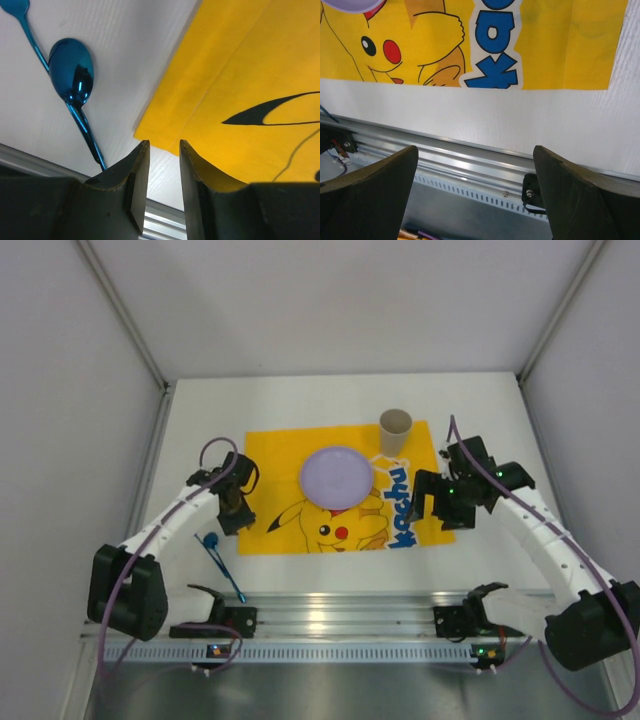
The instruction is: Set the dinner table for one person
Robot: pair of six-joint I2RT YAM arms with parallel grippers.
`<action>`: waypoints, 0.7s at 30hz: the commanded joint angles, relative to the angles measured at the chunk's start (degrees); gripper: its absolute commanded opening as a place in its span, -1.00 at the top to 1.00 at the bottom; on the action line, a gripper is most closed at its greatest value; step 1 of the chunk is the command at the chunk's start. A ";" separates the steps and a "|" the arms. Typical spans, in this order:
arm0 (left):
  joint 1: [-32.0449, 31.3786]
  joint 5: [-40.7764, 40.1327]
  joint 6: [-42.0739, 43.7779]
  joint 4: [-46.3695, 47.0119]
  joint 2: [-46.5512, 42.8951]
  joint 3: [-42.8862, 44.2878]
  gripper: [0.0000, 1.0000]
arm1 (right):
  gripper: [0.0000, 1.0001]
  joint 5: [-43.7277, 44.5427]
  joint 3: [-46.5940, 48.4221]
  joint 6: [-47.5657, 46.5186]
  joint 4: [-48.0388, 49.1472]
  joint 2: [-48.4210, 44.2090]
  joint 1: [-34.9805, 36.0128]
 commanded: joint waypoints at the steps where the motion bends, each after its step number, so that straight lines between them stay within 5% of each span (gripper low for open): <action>1: 0.66 -3.00 -3.11 1.10 -2.29 -3.93 0.29 | -0.99 0.23 -0.09 0.38 0.71 -1.65 0.66; 8: 7.67 -6.08 -15.07 -3.65 -3.35 -8.51 0.10 | -1.00 0.32 -0.70 -0.15 0.27 -1.91 0.66; 12: 11.81 -8.89 -13.14 -3.57 -5.28 -8.86 0.08 | -0.99 0.50 -0.18 -0.50 -0.17 -1.39 0.66; 21: 22.37 -1.25 -5.23 9.53 0.32 -12.91 0.24 | -0.99 1.29 -2.19 -1.21 -0.17 -1.48 0.66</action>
